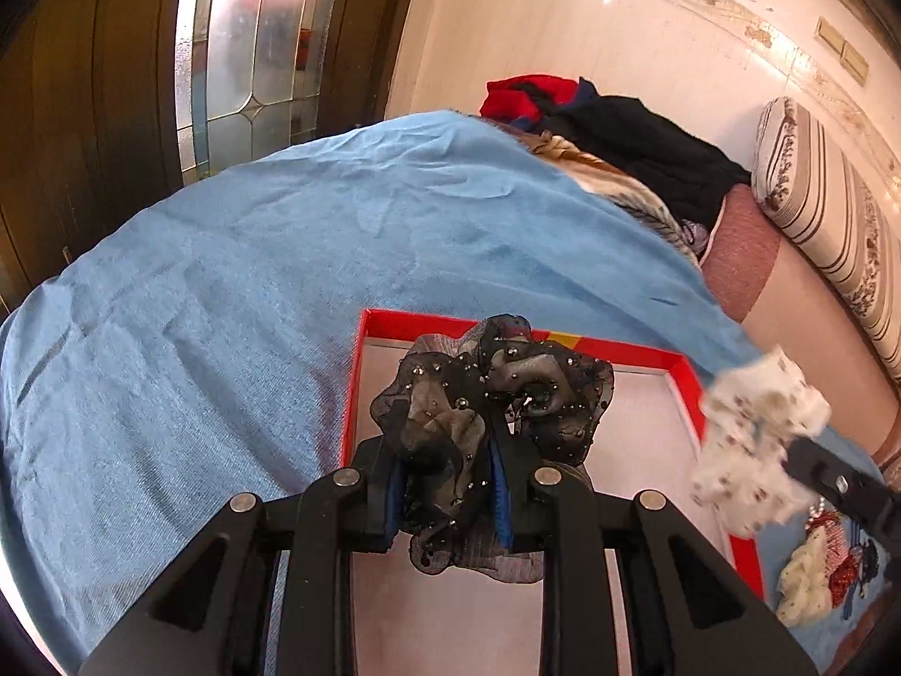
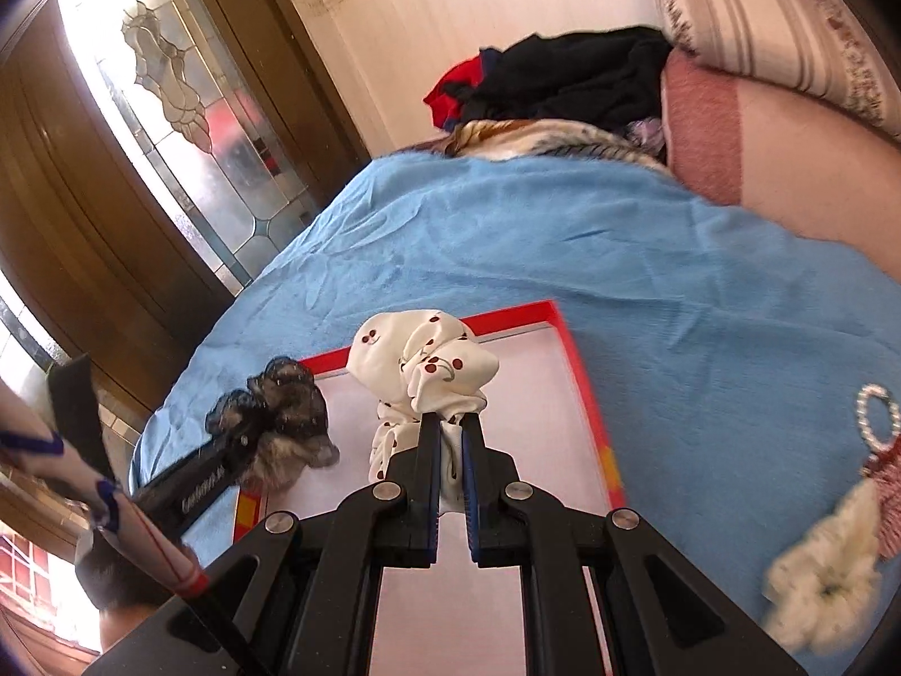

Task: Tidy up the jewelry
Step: 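Carry both held scrunchies over the red tray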

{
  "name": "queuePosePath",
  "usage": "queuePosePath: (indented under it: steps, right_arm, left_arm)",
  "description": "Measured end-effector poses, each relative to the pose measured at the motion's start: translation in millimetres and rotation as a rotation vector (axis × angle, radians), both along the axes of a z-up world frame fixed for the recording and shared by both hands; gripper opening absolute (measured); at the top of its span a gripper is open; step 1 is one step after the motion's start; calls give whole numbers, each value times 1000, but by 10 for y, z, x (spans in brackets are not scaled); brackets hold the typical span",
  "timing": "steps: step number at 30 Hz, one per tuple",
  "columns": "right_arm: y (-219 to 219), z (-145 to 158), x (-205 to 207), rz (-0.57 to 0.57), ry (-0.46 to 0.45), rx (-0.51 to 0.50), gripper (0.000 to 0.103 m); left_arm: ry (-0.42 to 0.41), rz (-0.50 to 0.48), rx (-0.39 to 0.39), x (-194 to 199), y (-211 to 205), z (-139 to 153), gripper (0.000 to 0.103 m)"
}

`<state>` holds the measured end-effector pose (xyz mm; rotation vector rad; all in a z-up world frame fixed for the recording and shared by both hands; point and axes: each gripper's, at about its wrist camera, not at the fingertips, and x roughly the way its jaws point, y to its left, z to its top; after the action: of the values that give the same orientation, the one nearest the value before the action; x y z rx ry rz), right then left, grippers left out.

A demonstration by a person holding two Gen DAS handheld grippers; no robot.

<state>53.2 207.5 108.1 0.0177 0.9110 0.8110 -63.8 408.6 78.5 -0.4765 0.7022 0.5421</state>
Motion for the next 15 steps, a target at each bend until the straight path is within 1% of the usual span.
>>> queuePosePath:
  steps: [2,4,6,9,13,15]
  right_arm:
    - [134,-78,75,8,15,-9,8]
    - [244,-151,125,14,36,-12,8]
    - [354,-218,149,24,53,-17,8]
    - [500,-308,188,39,84,-9,8]
    - [609,-410,268,33,92,-29,8]
    - [620,-479,336,24,116,-30,8]
  left_arm:
    - [5,0,-3,35,19,-38,24]
    - [16,6,12,66,22,-63,24]
    - [5,8,-9,87,55,-78,24]
    - [12,20,13,135,75,-93,25]
    - [15,31,-17,182,148,-167,25]
    - [16,36,-25,190,178,-184,26]
